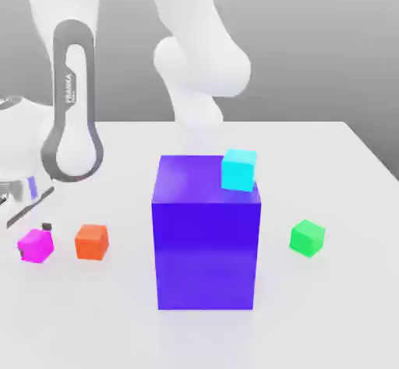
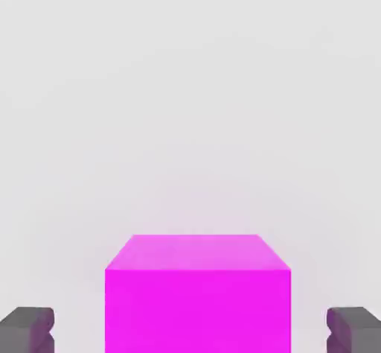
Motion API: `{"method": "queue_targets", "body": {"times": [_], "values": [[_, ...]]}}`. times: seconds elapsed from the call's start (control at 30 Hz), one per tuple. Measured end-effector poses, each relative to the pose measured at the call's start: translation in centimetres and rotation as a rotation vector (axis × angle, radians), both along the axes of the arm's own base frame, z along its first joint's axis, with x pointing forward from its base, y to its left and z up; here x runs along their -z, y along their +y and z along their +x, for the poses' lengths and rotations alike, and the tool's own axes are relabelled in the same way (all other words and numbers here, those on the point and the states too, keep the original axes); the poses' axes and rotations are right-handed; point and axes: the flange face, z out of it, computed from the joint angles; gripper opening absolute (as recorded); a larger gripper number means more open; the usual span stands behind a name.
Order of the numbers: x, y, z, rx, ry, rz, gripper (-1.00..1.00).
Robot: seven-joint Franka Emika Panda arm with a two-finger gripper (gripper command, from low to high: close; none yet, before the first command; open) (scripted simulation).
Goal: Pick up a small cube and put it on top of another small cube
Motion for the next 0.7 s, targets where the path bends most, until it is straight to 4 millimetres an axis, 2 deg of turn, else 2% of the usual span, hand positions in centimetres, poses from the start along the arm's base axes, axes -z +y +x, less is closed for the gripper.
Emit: {"method": "queue_targets", "body": {"times": [0.17, 0.37, 0.4, 0.47, 0.57, 0.7], "values": [[0.1, 0.0, 0.0, 0.001, -0.001, -0.001, -1.00], [-5.5, -0.1, 0.1, -0.002, -0.004, -0.004, -1.00], [-6.6, -0.2, 0.8, -0.026, -0.016, -0.023, -1.00], [-8.0, 1.3, 3.5, -0.147, -0.031, -0.044, -1.00], [-9.7, 5.5, 8.2, -0.387, -0.050, -0.067, -1.00], [-11.6, 11.5, 12.7, -0.690, -0.070, -0.096, -1.00]]}}
